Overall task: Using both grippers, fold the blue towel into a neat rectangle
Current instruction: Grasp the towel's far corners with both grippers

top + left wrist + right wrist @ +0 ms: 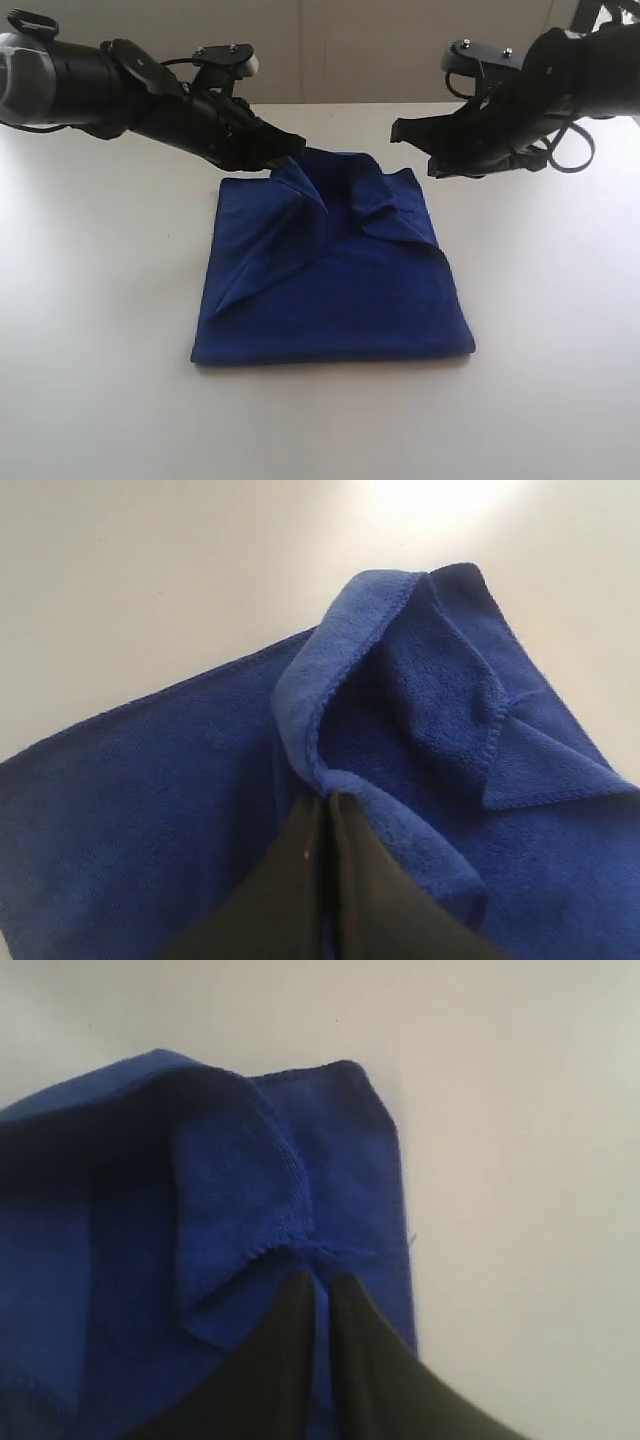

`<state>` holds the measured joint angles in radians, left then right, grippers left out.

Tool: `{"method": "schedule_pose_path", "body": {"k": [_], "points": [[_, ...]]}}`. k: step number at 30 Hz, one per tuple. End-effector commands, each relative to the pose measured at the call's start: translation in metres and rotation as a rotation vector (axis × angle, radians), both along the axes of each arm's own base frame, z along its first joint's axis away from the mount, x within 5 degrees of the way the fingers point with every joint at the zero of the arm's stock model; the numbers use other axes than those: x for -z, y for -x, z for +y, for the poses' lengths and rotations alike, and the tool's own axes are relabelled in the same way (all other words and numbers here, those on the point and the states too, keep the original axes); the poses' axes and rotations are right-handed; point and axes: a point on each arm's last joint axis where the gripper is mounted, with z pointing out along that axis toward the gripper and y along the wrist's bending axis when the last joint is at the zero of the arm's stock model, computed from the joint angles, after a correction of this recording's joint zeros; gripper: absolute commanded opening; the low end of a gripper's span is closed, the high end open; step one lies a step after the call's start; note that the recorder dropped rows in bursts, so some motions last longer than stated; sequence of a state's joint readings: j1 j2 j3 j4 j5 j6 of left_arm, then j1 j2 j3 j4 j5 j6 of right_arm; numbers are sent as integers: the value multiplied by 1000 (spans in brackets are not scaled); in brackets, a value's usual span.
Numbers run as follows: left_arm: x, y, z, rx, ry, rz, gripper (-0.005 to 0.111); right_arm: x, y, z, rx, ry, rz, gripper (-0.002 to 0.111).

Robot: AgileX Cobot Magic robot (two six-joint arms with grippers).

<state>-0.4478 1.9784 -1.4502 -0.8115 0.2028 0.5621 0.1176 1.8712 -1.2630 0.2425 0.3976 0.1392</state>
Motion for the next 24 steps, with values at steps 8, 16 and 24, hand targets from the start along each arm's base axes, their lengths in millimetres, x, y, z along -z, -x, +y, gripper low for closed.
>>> {"method": "schedule_pose_path", "body": {"k": [8,16,24], "points": [[-4,2,4,82,-85,-36,0,49,-26,7,67,-103,18,36],[8,8,17,193,-327,-13,0,45,-33,14,36,-92,-13,36],[15,8,32,145,-494,40,0,48,-33,16,6,-70,-13,36]]}}
